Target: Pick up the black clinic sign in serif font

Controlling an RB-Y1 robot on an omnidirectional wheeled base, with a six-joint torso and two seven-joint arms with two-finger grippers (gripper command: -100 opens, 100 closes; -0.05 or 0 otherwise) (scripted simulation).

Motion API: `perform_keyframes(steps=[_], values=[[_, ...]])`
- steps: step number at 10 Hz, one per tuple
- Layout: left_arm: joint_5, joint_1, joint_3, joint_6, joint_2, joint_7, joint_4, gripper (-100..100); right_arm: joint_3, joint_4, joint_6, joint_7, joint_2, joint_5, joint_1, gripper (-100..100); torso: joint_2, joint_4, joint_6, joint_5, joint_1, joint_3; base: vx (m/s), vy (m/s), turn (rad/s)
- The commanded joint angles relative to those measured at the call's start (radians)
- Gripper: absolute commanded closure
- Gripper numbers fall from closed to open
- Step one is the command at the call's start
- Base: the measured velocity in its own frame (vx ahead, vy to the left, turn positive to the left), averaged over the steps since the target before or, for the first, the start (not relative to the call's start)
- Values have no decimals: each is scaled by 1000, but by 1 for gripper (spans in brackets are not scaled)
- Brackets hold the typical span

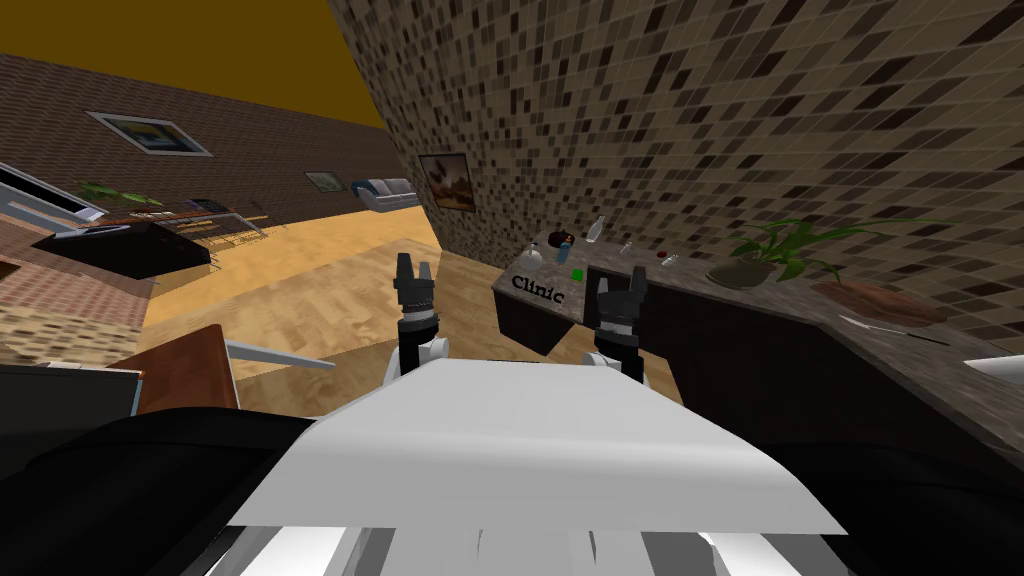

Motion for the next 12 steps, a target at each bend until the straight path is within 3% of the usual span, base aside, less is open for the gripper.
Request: perform_keyframes(steps=[1, 7, 8, 9, 12], values=[[0, 0, 0, 0, 0, 0, 0, 0, -2, 25, -7, 14, -44, 9, -2, -100, 0, 0, 0, 0, 0, 0, 15, -6, 4], [0, 0, 0, 0, 0, 0, 0, 0, -3, 140, -41, 72, -217, 52, -11, -100, -3, -1, 0, 0, -1, -2, 39, -12, 20], [0, 0, 0, 0, 0, 0, 0, 0, -3, 140, -41, 72, -222, 52, -11, -100, -3, -1, 0, 0, -1, -2, 28, -4, 16], [0, 0, 0, 0, 0, 0, 0, 0, -1, 172, -51, 86, -262, 65, -13, -100, -2, -1, 0, 0, -1, -1, 29, -8, 32], [0, 0, 0, 0, 0, 0, 0, 0, 1, 205, -61, 100, -320, 78, -15, -100, -2, -1, 0, 0, -1, -1, 31, -6, 28]])
